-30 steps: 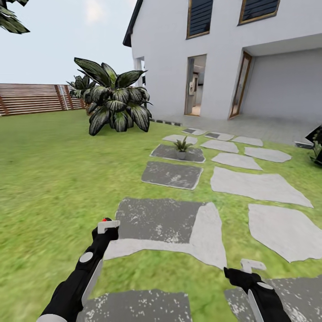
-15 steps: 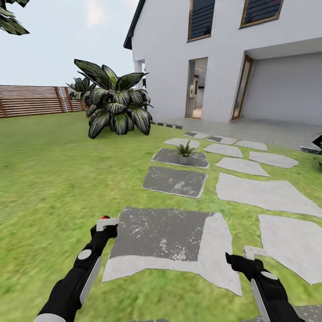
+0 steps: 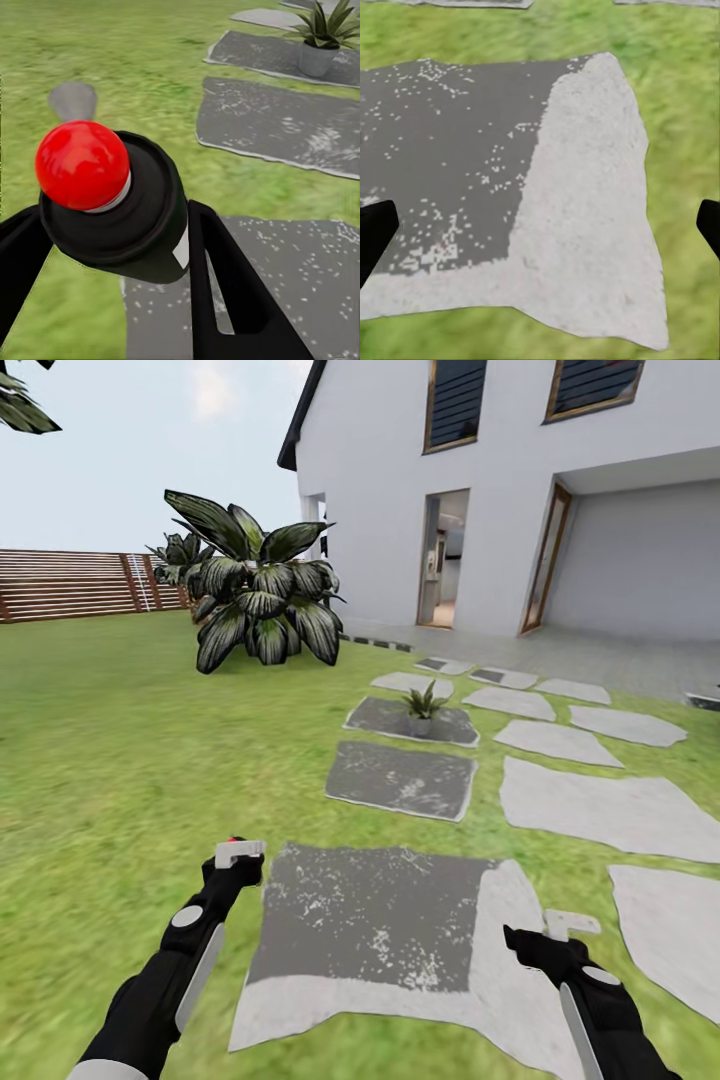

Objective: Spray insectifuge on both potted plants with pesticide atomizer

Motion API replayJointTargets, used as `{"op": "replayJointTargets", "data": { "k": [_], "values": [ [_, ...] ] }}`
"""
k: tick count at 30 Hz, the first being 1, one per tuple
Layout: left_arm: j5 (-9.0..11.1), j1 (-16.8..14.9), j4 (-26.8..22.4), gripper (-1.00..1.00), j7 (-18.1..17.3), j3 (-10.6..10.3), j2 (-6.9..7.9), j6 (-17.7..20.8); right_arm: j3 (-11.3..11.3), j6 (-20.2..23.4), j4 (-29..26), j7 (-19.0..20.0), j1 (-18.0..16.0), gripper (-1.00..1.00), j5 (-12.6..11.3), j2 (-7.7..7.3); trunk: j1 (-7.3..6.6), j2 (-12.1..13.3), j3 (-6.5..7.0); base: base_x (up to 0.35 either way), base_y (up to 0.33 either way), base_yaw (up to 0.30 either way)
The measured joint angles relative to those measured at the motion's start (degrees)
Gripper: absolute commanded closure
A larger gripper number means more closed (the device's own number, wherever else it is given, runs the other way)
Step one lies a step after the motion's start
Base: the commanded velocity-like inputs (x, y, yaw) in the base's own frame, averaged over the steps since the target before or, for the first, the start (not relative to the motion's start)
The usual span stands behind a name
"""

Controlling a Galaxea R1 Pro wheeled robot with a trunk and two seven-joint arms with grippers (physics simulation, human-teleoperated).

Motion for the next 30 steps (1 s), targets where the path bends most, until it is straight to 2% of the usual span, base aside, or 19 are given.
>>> {"op": "replayJointTargets", "data": {
  "k": [21, 23, 26, 28, 30],
  "values": [
    [-0.1, 0.0, 0.0, 1.00, 0.0, -0.3, -0.21, 0.0, -0.2, -0.1, 0.1, 0.2, 0.0, -1.00, -0.6, -0.29, 0.00, 0.0, 0.00, 0.331, 0.177, 0.000],
    [0.0, 0.0, 0.0, 1.00, 0.0, -0.3, -0.23, 0.0, -0.3, -0.1, 0.1, 0.2, 0.0, -1.00, -0.6, -0.89, 0.00, 0.0, 0.00, 0.331, 0.177, 0.000],
    [0.0, 0.0, 0.0, 1.00, 0.0, -0.4, -0.28, 0.1, -0.3, -0.1, 0.1, 0.2, 0.0, -1.00, -0.7, -3.45, 0.00, 0.0, 0.00, 0.331, 0.173, 0.000],
    [0.0, 0.0, 0.0, 1.00, 0.0, -0.4, -0.45, 0.1, -0.3, -0.1, 0.1, 0.2, 0.0, -1.00, -0.7, -4.14, 0.00, 0.0, 0.00, 0.335, 0.082, 0.000],
    [-0.1, 0.0, 0.0, 1.00, 0.0, -0.4, -0.52, 0.1, -0.3, -0.1, 0.0, 0.2, 0.0, -1.00, -0.7, -4.21, 0.00, 0.0, 0.00, 0.337, 0.033, 0.000]
  ]
}}
